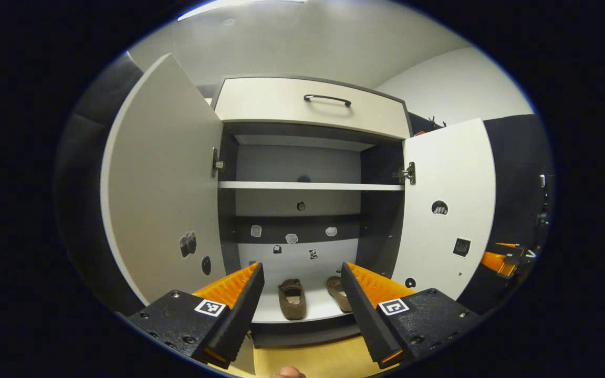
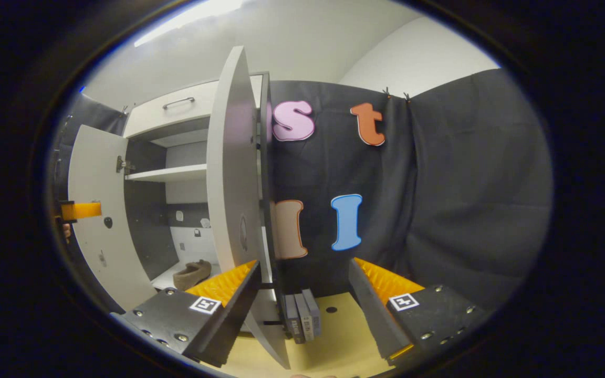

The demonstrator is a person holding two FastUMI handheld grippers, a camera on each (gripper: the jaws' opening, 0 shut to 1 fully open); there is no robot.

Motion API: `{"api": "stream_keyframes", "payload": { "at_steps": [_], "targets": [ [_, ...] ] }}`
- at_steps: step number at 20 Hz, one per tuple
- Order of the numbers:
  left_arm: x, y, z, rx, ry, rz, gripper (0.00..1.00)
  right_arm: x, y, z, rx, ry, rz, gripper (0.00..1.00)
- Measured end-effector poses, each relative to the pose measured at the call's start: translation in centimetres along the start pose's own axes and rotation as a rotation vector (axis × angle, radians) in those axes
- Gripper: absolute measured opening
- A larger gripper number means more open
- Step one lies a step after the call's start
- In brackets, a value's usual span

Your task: Grab one shoe with the right hand and put it into the shoe cabinet, grab the other shoe with the left hand and put it into the shoe cabinet; then close the right door with the right hand and the left door with the left hand.

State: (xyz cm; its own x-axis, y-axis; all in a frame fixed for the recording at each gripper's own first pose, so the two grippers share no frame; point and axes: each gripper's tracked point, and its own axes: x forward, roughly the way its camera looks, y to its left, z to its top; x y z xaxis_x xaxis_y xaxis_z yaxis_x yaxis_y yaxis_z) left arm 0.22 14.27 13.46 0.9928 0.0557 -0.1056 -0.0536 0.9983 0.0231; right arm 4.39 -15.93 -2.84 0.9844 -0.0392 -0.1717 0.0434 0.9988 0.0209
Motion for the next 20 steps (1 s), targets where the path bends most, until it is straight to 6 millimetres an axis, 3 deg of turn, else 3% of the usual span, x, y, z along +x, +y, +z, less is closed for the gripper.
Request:
{"api": "stream_keyframes", "payload": {
  "at_steps": [7, 16, 20],
  "targets": [
    [-3.0, 3.5, 0.9, 0.073, -0.031, 0.108, 0.9, 0.5, 0.8, -0.8, 0.018, 0.022, 0.025, 1.0],
    [-6.4, 5.8, 2.6, 0.054, -0.083, 0.183, 0.9, 0.0, 2.0, -0.2, -0.056, -0.004, 0.046, 0.97],
    [-8.2, 7.8, 3.3, 0.039, -0.101, 0.237, 0.89, 0.0, 2.7, -0.3, -0.034, 0.007, 0.07, 0.97]
  ]
}}
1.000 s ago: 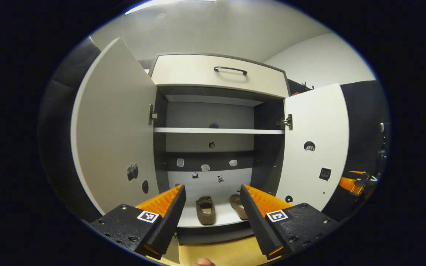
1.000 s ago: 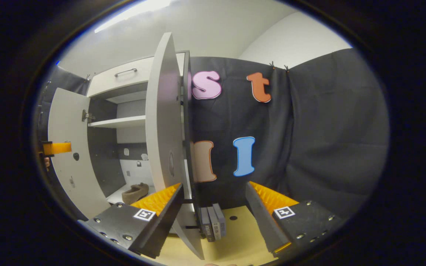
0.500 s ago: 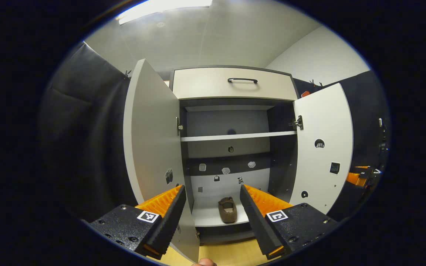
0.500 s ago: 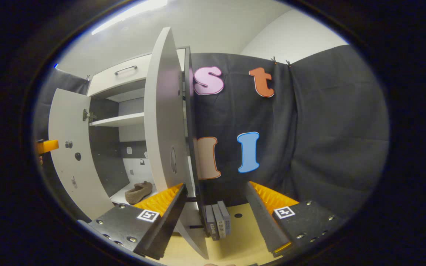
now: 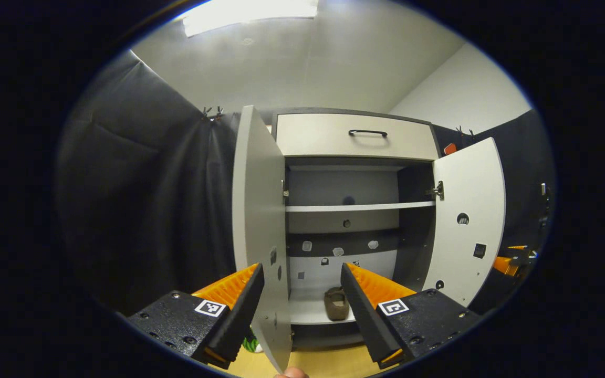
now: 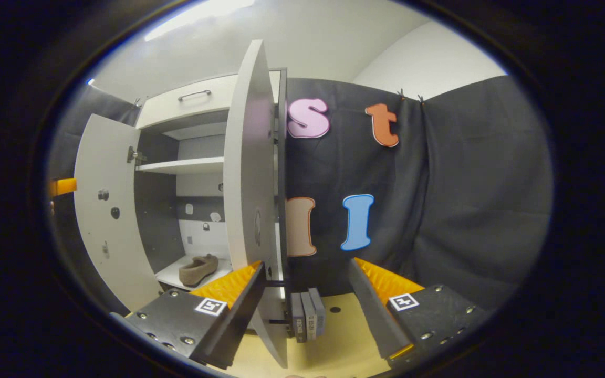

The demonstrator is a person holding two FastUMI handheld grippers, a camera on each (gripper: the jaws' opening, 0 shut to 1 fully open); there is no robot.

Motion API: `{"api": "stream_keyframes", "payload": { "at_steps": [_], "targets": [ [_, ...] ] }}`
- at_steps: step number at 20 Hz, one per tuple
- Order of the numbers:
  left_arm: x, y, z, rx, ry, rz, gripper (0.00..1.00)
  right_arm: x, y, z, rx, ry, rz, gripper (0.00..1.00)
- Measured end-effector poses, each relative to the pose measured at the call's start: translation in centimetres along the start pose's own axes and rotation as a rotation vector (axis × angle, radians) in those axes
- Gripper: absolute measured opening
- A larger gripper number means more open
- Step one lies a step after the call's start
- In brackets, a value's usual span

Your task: Grab one shoe with the right hand and put it into the shoe cabinet, grab the other shoe with the left hand and put it into the shoe cabinet; then close the right door with the right hand and the left door with the left hand.

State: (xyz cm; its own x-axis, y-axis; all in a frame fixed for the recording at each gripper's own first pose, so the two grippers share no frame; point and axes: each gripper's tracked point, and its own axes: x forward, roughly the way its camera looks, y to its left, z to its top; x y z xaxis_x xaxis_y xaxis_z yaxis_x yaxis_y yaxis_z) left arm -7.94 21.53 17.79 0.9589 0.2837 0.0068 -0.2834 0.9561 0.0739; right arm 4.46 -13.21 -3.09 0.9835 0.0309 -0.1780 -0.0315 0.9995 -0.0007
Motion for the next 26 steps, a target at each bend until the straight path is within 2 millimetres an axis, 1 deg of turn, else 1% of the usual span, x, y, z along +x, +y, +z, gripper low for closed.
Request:
{"api": "stream_keyframes", "payload": {
  "at_steps": [1, 2, 5, 6, 7, 9, 11, 14, 17, 18, 19, 20, 22, 25, 26],
  "targets": [
    [-0.3, 0.7, 0.1, -0.001, 0.0, 0.016, 0.89, 0.1, 0.5, -0.1, 0.004, 0.003, 0.014, 0.9],
    [-0.6, 1.4, 0.2, -0.003, 0.0, 0.035, 0.9, 0.2, 1.0, -0.1, 0.005, 0.006, 0.031, 0.96],
    [-1.7, 3.3, 0.0, -0.03, 0.002, 0.082, 0.9, 0.3, 3.3, -0.4, 0.012, 0.015, 0.096, 0.96],
    [-1.8, 3.8, -0.4, -0.041, 0.006, 0.091, 0.9, 0.3, 4.1, -0.4, 0.012, 0.013, 0.118, 0.9],
    [-1.9, 4.4, -0.8, -0.049, 0.013, 0.1, 0.9, 0.5, 4.9, -0.6, 0.011, 0.017, 0.135, 0.95],
    [-2.1, 5.5, -1.5, -0.053, 0.035, 0.124, 0.9, 0.7, 6.1, -0.7, 0.012, 0.022, 0.162, 0.95],
    [-2.4, 6.6, -2.1, -0.055, 0.05, 0.149, 0.9, 1.0, 7.0, -0.7, 0.018, 0.026, 0.183, 0.95],
    [-2.3, 7.2, -3.1, -0.076, 0.07, 0.158, 0.9, 1.2, 8.0, -0.9, 0.038, 0.034, 0.209, 0.95],
    [-2.0, 7.6, -4.0, -0.092, 0.09, 0.163, 0.9, 1.8, 9.1, -1.1, 0.041, 0.036, 0.225, 0.95],
    [-1.9, 7.8, -4.2, -0.095, 0.094, 0.166, 0.9, 2.0, 9.2, -1.2, 0.04, 0.039, 0.223, 0.95],
    [-1.9, 8.0, -4.5, -0.097, 0.1, 0.168, 0.9, 2.3, 9.4, -1.5, 0.038, 0.043, 0.22, 1.0],
    [-1.9, 8.2, -4.7, -0.099, 0.106, 0.172, 0.9, 2.6, 9.5, -1.6, 0.037, 0.046, 0.217, 0.95],
    [-1.9, 8.8, -4.9, -0.103, 0.112, 0.185, 0.9, 3.1, 9.7, -1.9, 0.036, 0.052, 0.215, 0.95],
    [-1.7, 9.1, -5.1, -0.118, 0.11, 0.19, 0.9, 3.7, 10.1, -2.6, 0.037, 0.063, 0.216, 0.95],
    [-1.6, 9.1, -5.1, -0.123, 0.109, 0.19, 0.89, 3.9, 10.4, -2.8, 0.038, 0.068, 0.222, 0.95]
  ]
}}
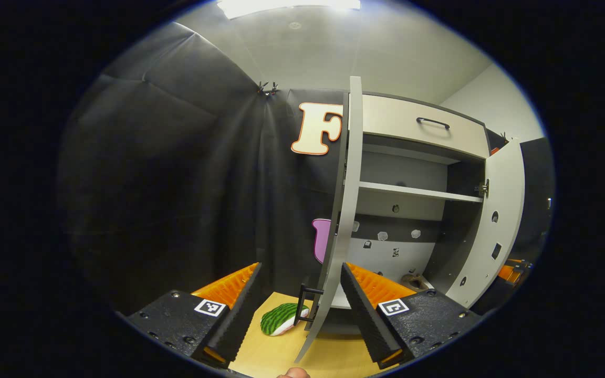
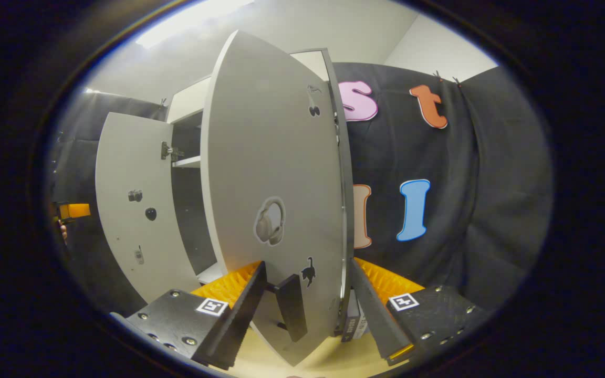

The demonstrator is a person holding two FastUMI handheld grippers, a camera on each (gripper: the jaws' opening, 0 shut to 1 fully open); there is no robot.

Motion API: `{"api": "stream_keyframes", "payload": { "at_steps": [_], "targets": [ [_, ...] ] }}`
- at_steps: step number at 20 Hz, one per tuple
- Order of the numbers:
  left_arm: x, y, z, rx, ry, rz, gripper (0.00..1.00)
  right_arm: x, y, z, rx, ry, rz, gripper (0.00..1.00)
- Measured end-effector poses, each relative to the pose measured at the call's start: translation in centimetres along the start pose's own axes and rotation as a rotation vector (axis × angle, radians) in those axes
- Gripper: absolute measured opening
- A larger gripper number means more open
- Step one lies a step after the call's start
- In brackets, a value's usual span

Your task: Grab one shoe with the right hand and put it into the shoe cabinet, grab the other shoe with the left hand and put it into the shoe cabinet; then close the right door with the right hand and the left door with the left hand.

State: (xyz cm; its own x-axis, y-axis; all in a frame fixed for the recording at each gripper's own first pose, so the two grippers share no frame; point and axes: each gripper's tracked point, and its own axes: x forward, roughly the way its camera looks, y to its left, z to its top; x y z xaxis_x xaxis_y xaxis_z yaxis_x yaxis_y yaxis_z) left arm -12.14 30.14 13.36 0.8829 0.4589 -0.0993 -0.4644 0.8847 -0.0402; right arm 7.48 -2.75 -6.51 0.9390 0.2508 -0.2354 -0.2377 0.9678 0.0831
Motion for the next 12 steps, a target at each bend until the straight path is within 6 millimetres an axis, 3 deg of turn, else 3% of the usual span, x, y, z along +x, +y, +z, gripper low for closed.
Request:
{"api": "stream_keyframes", "payload": {
  "at_steps": [3, 6, 8, 12],
  "targets": [
    [0.2, 0.2, -0.3, -0.001, 0.008, 0.002, 0.9, 0.7, 0.8, -0.4, 0.015, 0.002, 0.035, 0.96],
    [0.5, 0.3, -0.3, 0.007, 0.009, 0.016, 0.9, 1.8, 3.0, -0.9, 0.038, 0.015, 0.082, 0.96],
    [0.5, 0.6, -0.5, 0.001, 0.011, 0.028, 0.9, 2.4, 3.9, -2.4, 0.024, 0.053, 0.098, 0.96],
    [0.2, 2.2, -0.7, -0.01, 0.018, 0.058, 0.9, 3.8, 5.2, -3.1, 0.005, 0.051, 0.095, 0.97]
  ]
}}
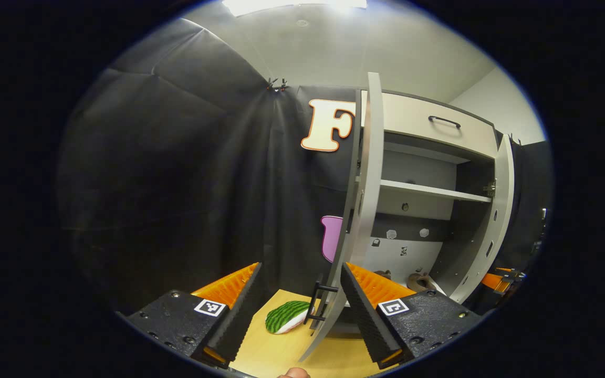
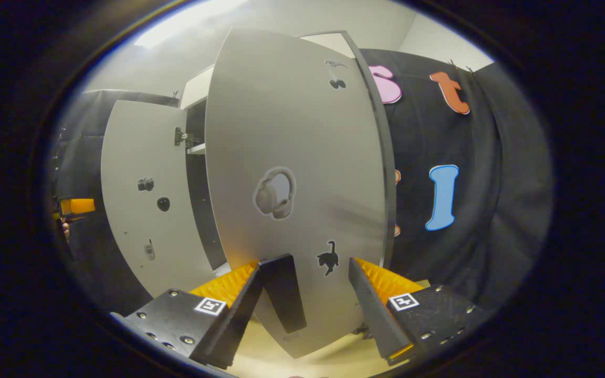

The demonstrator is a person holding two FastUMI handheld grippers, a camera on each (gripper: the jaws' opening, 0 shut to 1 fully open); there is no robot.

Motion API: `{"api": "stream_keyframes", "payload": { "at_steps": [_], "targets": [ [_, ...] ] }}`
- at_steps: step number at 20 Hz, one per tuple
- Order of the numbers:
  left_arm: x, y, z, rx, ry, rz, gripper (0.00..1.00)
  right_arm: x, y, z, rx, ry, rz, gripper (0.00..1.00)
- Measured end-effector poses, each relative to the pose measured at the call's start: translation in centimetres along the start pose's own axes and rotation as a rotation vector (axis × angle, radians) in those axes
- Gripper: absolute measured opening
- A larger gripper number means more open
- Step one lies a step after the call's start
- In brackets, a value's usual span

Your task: Grab one shoe with the right hand and put it into the shoe cabinet, grab the other shoe with the left hand and put it into the shoe cabinet; then close the right door with the right hand and the left door with the left hand.

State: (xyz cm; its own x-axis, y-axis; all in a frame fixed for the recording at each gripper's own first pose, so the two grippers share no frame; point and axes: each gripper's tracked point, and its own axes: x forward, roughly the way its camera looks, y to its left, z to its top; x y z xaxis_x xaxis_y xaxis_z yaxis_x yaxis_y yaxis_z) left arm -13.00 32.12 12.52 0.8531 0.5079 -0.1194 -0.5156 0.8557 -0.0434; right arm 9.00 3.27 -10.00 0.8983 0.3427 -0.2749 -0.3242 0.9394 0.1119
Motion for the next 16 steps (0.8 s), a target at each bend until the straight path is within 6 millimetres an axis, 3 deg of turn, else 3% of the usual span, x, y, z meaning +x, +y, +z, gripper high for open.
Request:
{"api": "stream_keyframes", "payload": {
  "at_steps": [2, 9, 16],
  "targets": [
    [-0.3, 1.2, -0.1, -0.003, 0.001, 0.012, 0.9, 0.9, 0.5, -0.1, 0.001, 0.001, 0.0, 0.96],
    [0.2, 2.6, -1.4, -0.01, 0.026, 0.013, 0.89, 3.2, 2.2, 0.2, -0.035, -0.037, -0.019, 1.0],
    [1.6, 1.6, -2.7, 0.005, 0.042, -0.075, 0.9, 5.3, 3.1, 0.0, 0.007, -0.03, -0.025, 0.98]
  ]
}}
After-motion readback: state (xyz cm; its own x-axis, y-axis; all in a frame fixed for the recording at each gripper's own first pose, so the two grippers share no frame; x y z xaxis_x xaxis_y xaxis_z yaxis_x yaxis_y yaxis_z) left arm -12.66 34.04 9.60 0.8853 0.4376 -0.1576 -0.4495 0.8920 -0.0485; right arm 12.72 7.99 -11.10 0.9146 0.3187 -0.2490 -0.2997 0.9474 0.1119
